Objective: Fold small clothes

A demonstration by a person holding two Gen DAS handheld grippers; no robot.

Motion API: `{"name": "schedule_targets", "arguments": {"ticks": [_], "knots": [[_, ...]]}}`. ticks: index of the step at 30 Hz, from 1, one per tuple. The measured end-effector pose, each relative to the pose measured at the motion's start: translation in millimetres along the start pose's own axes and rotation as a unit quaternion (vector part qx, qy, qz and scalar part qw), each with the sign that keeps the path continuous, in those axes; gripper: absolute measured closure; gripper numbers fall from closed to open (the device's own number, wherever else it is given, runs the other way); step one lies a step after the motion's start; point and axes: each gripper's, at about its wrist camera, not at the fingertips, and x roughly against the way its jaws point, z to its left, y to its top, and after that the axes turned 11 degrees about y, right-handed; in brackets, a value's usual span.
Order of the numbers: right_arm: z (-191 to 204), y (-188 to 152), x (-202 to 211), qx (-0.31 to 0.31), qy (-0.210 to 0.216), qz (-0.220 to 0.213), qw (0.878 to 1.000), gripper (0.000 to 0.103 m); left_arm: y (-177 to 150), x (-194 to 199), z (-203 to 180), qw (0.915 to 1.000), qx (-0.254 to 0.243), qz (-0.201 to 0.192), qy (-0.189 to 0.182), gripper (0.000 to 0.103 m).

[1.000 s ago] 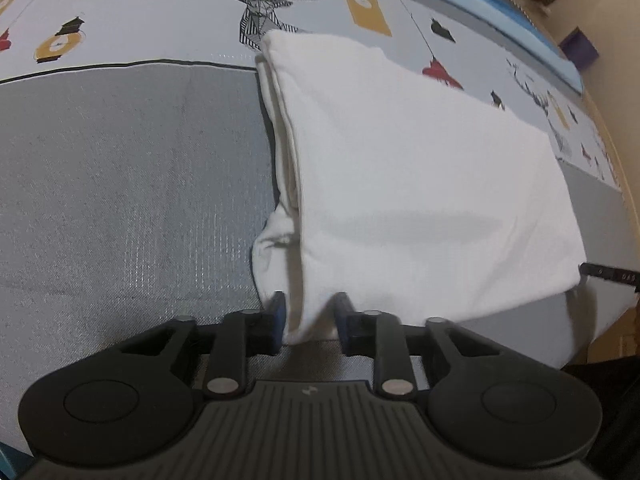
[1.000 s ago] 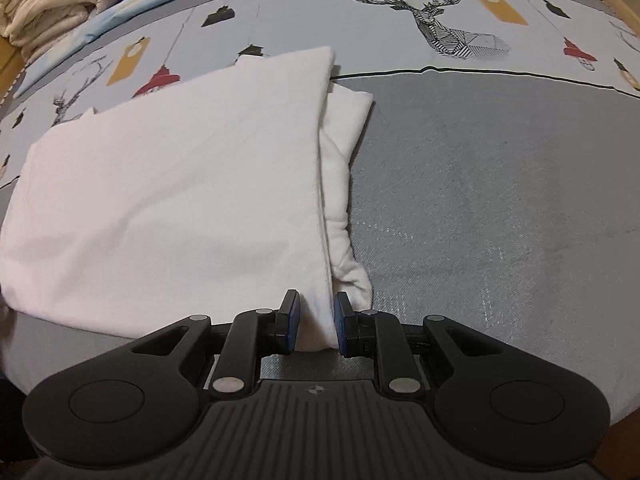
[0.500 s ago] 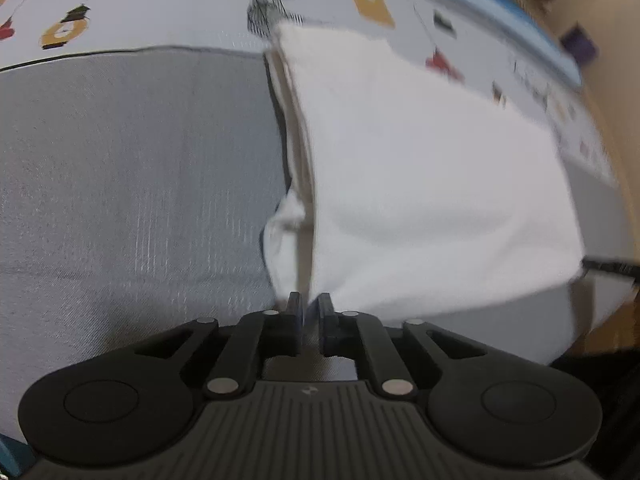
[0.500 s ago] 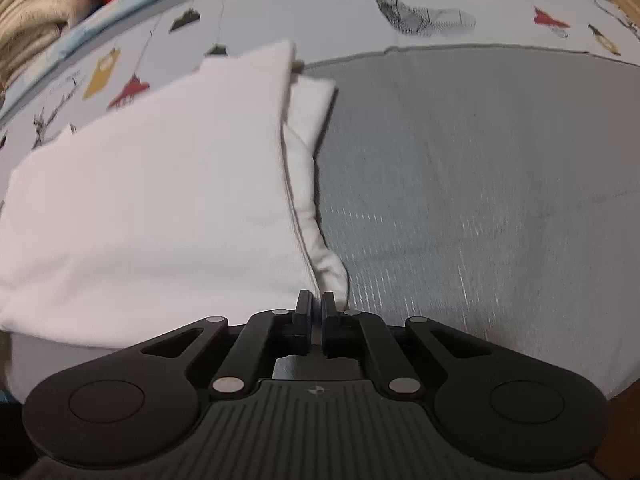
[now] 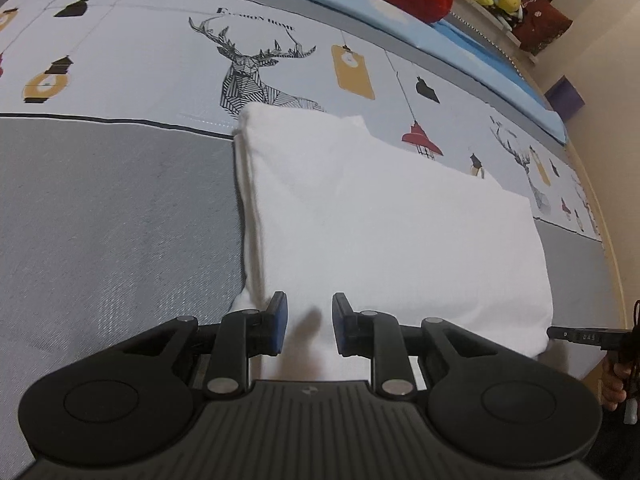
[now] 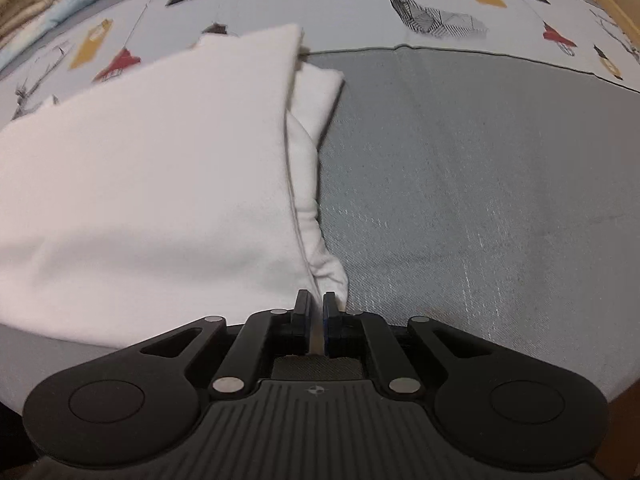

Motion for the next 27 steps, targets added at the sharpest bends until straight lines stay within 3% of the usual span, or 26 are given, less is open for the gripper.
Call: {"name": "schedule_targets", "arguments": {"ticks": [4,7,11,14,18,20,27], "knots": [[-0.6,1.7,9.0,0.001,0.014,-0.022,1.000,0.096,2.3,-12.6,-4.4,0.9997,-0.009,0.014,0.021,0.078],[-4.2,4.1,17.2,-0.007,0.019,-0.049,0.999,0.096,1.3,-26.0,-1.1,0.9968,-0.008,0.042,0.067,0.081],[-14.9,6.5,34.1,-0.034,0.015,-0.108,0.993,0.095,8.7,-16.5,10.9,0.9965,0.038,0.012,0.074,0.080],[-24.1,8.2,42.9,-0.060,0.014,-0.144,0.988,0.094,13.0,-11.7,17.1,0.9956,0.070,-0.002,0.062,0.073],[-29.2,10.2,47.4,-0.072,0.014,-0.161,0.984,0.094,14.1,-16.0,12.8,0.9955,0.071,0.007,0.062,0.049],[-27.6,10.9,48.1,-0.064,0.014,-0.165,0.984,0.094,17.0,-17.4,6.7,0.9958,0.067,0.007,0.061,0.042],[-20.9,12.8,45.7,-0.055,0.007,-0.171,0.984,0.094,22.0,-32.8,7.4,0.9940,0.081,0.023,0.071,0.040]]}}
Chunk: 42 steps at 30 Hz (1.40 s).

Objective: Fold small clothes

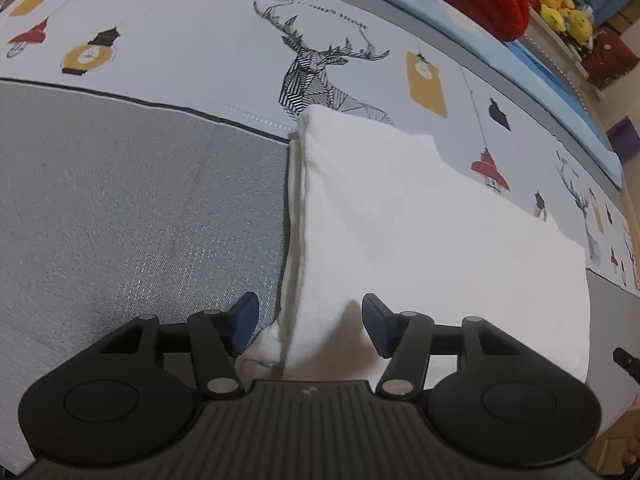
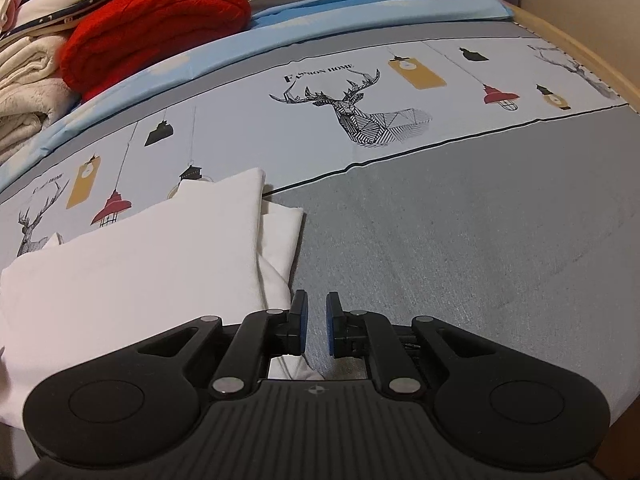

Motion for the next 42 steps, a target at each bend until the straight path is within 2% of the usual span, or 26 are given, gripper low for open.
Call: {"name": "schedule_targets", "arguments": {"ticks": [10,19,20,24,27,36,42], "knots": [[1.7,-2.1,-0.7,0.003,-0.013,0.001,1.000,0.094,1.8,-20.3,-2.5,0.9997,-0.002,0.023,0.011,0.040],[5.1,-5.2,-2.5,0.009,-0.023,0.006,1.000,0.094,0.9,-26.6,-17.7,0.9991,-0.036,0.011,0.020,0.042],[5.4,-5.3,-2.6,0.010,-0.024,0.005,1.000,0.094,0.6,-26.5,-19.2,0.9989,-0.042,0.009,0.021,0.045],[7.2,-4.8,-3.9,0.011,-0.026,0.005,1.000,0.094,-0.5,-24.5,-25.5,0.9978,-0.066,0.006,0.008,0.074],[10.8,-4.9,-5.2,0.012,-0.026,0.004,1.000,0.094,-1.4,-21.9,-26.7,0.9967,-0.081,-0.001,0.010,0.087],[30.4,-5.9,-11.6,0.028,-0.020,0.006,0.999,0.094,-4.0,-8.3,-16.9,0.9961,-0.086,-0.019,-0.003,0.090],[37.2,-4.7,-15.8,0.032,-0.018,0.008,0.999,0.094,-3.8,-2.8,8.7,0.9977,-0.065,-0.007,0.018,0.089]]}}
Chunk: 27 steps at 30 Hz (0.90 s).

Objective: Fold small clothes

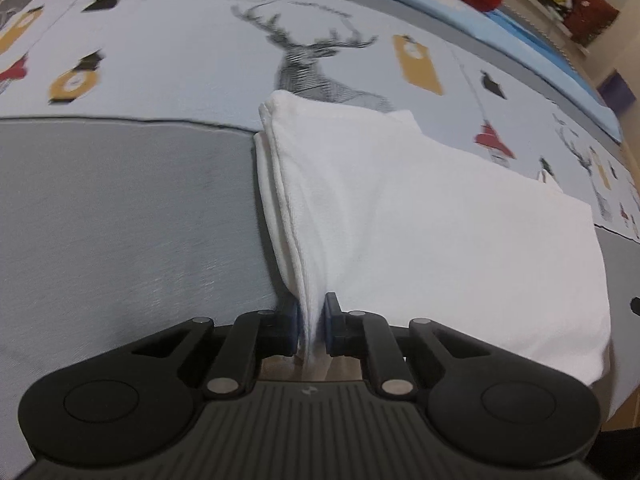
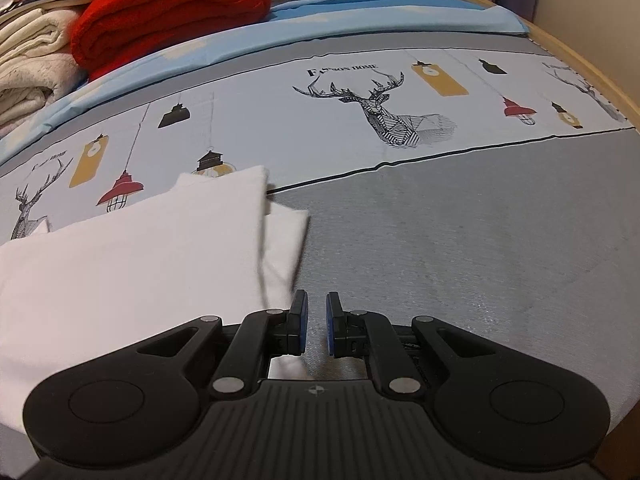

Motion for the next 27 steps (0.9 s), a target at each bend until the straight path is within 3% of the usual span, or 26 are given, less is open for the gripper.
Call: {"name": "schedule_targets", "arguments": {"ticks": [4,6,8,15,19,22,24,27], "knots": [[3.3,0.0,-2.4,0.002,0.002,0.002,1.000,0.094,0.2,3.9,11.1,0.9998,0.007,0.008,-0.014,0.081],[4.4,-0.5,-2.8,0.005,0.002,0.003,1.000,0.094,-1.3,1.1,9.9,0.9999,-0.003,0.014,-0.002,0.060],[5.1,-0.7,-2.7,0.005,0.003,0.004,1.000,0.094,-1.7,-3.7,8.4,0.9998,-0.004,0.019,0.011,0.056],[-1.7,-0.6,-0.6,0.001,0.000,0.003,1.000,0.094,1.9,-16.1,3.2,0.9994,0.010,0.031,0.010,0.055],[-7.3,-0.9,0.8,-0.005,-0.004,0.001,1.000,0.094,3.4,-18.0,-3.3,0.9995,0.004,0.026,0.014,0.055],[-11.5,-0.8,1.7,-0.008,-0.006,0.001,1.000,0.094,4.2,-18.3,-7.8,0.9996,-0.005,0.023,0.013,0.066],[-12.2,-0.4,2.1,-0.010,-0.006,0.000,1.000,0.094,4.0,-16.7,-8.7,0.9997,-0.012,0.017,0.016,0.082],[-9.3,0.6,0.9,-0.011,-0.004,-0.001,1.000,0.094,2.8,-12.5,-3.0,0.9999,-0.002,0.012,0.010,0.089]]}}
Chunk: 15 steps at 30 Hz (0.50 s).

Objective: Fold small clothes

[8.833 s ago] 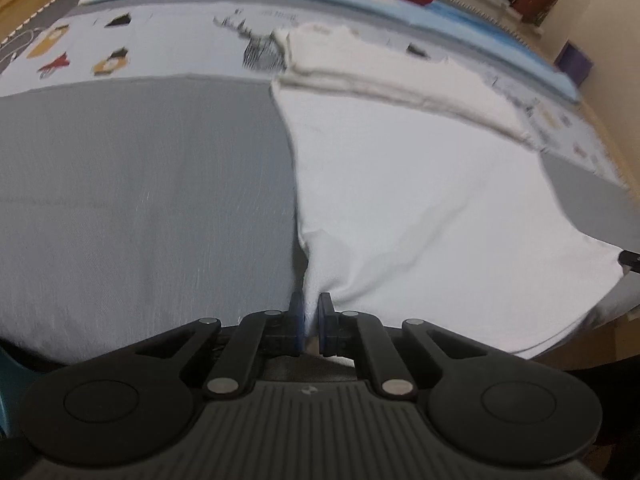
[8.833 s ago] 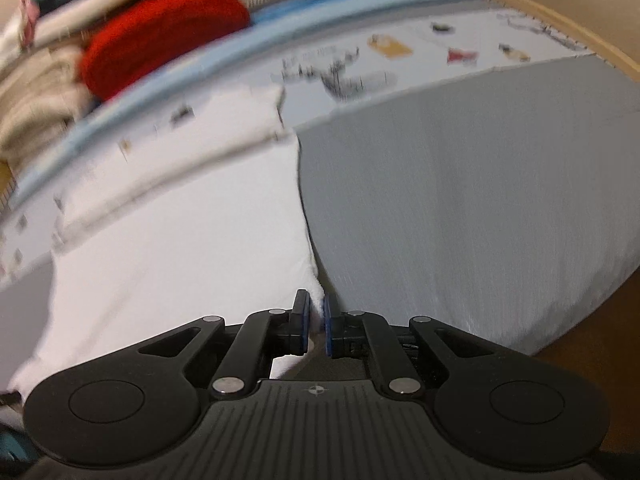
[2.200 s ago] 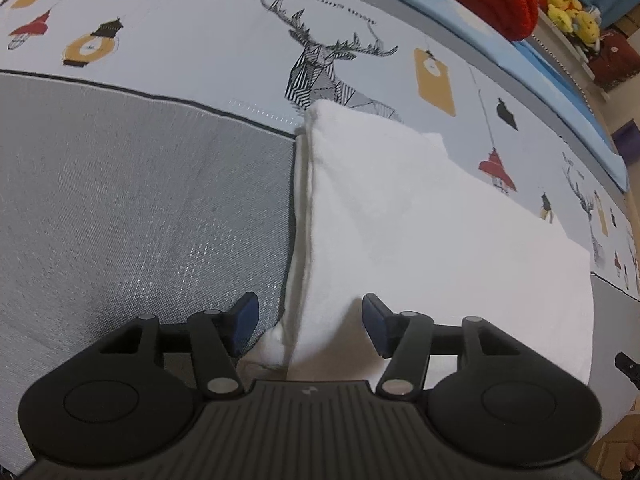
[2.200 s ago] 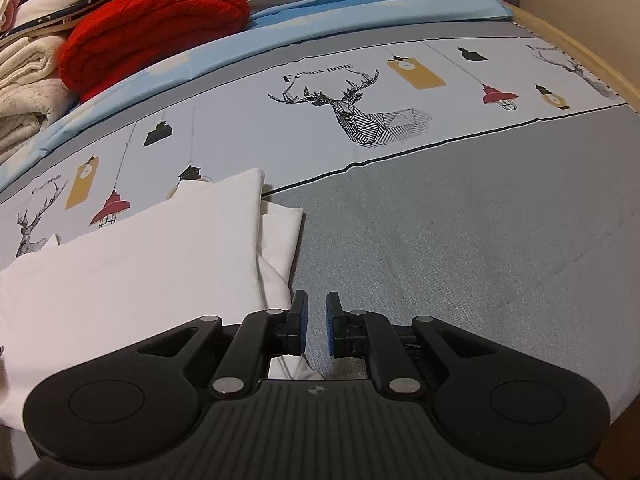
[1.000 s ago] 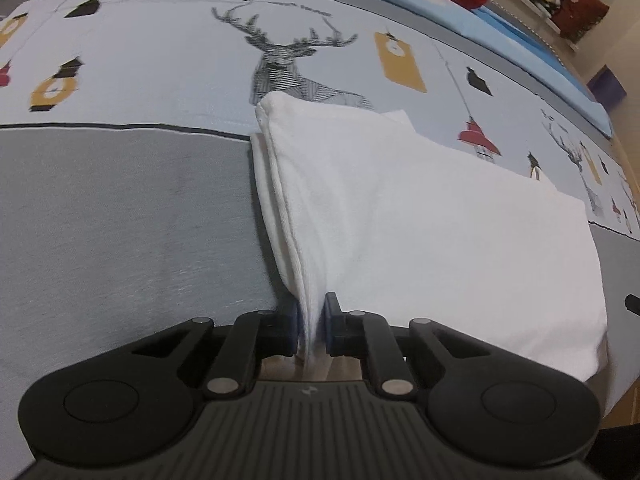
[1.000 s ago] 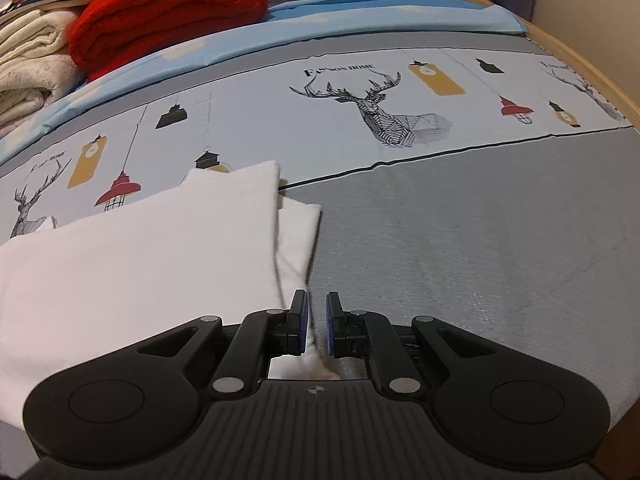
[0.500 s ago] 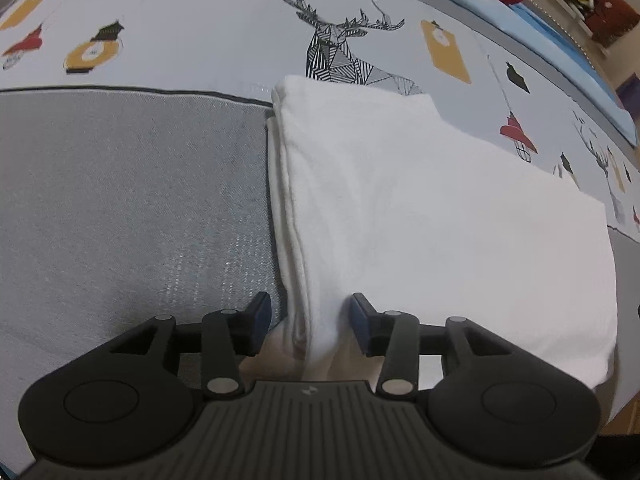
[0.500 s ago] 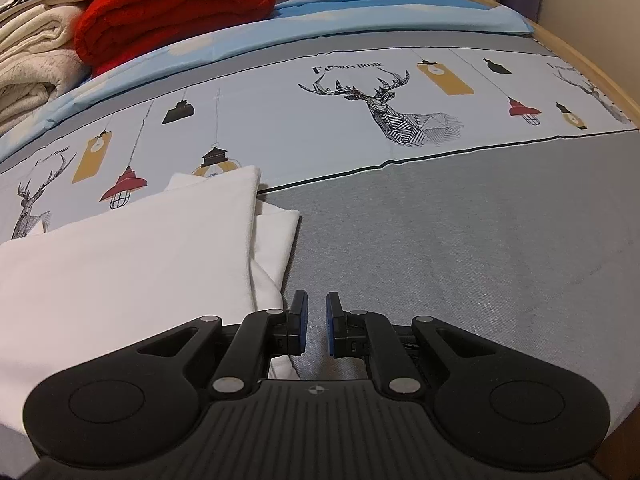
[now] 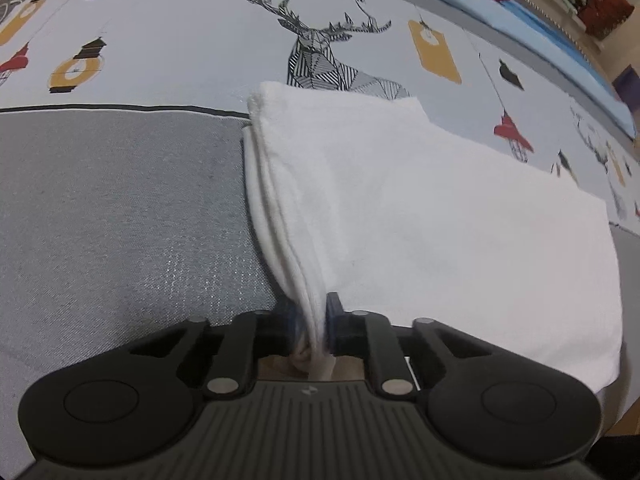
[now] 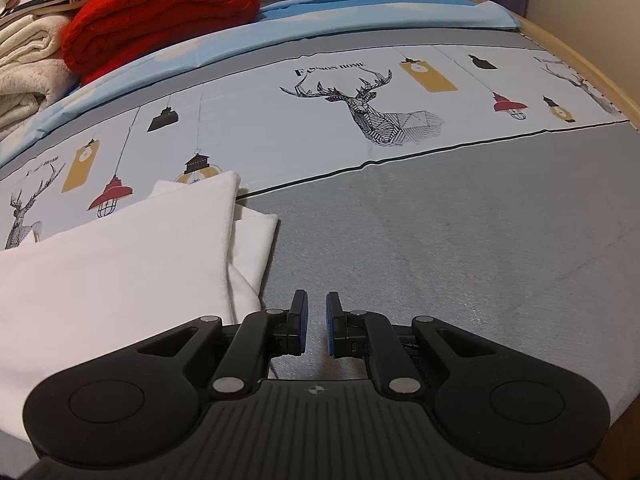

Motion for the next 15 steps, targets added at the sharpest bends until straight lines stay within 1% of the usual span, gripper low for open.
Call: {"name": "schedule_targets", "arguments": {"ticks": [3,6,9,12,15], "knots": [[7.1,0.4,-2.0,0.005,0.006,0.000,1.000,0.094,-2.2,6.4,3.1,0.9999,-0.003,-0.009,-0.004,0.090],[17.6,0.6,-4.8,0.013,0.014,0.003,1.000,0.094,-4.4,13.6,3.9,0.9998,-0.009,-0.016,0.006,0.090],[29.6,-0.2,-7.1,0.024,0.022,0.005,0.999,0.094,-5.7,24.3,6.9,0.9988,-0.020,-0.028,0.034,0.090],[37.5,-0.1,-7.3,0.029,0.030,0.005,0.999,0.094,-7.8,35.8,9.7,0.9952,-0.040,-0.036,0.081,0.090],[40.8,0.4,-5.3,0.028,0.037,0.001,0.999,0.094,-8.7,42.6,16.8,0.9918,-0.048,-0.037,0.112,0.090]]}}
